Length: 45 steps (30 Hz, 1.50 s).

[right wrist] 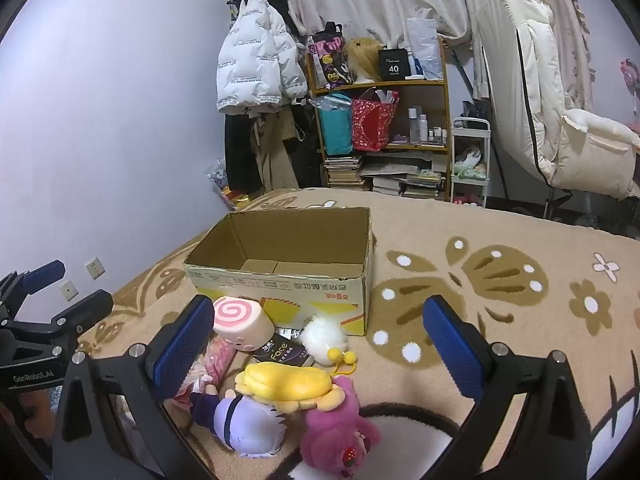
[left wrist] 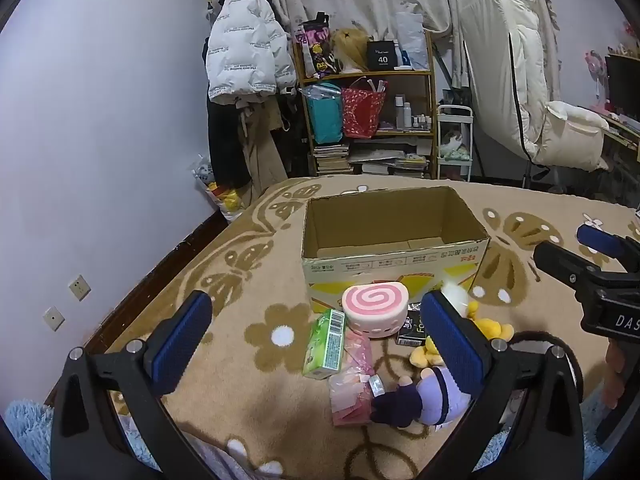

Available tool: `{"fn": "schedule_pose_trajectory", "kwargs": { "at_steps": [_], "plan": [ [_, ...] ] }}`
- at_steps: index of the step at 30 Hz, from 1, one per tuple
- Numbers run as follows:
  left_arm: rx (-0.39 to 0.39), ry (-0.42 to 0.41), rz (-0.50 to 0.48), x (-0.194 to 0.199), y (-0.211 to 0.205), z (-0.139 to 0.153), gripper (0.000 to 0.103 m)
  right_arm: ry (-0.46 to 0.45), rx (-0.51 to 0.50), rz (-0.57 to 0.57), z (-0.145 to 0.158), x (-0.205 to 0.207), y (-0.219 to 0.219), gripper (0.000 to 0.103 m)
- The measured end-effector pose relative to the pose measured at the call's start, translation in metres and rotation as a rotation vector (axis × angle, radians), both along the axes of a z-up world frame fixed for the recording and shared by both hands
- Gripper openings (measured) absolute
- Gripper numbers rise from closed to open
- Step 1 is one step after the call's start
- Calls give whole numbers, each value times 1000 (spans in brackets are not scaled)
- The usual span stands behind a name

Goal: Organize soft objects

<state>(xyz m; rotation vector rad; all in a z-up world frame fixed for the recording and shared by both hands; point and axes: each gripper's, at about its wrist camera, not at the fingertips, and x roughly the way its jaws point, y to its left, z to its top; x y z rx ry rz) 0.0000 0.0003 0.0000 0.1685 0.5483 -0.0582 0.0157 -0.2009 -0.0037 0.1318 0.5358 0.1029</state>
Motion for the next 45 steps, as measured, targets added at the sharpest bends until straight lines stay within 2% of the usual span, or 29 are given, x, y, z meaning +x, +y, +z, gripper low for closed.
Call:
{"fn": "schedule_pose_trajectory", "kwargs": {
  "at_steps": [2,9,15,45],
  "plan": [
    [-22,-3,-4,0,1,0,103,9,1,0,0,0,0,103],
    [-2,1,0,-2,0,-1,103,4,-3,0,0,0,1,103],
    [-11,8,14,-1,0,11,103,5,0,1,-1,1,0,103],
    [-27,18,39,5,9,3,103,11,-2,0,-3,2,0,103]
  ]
}}
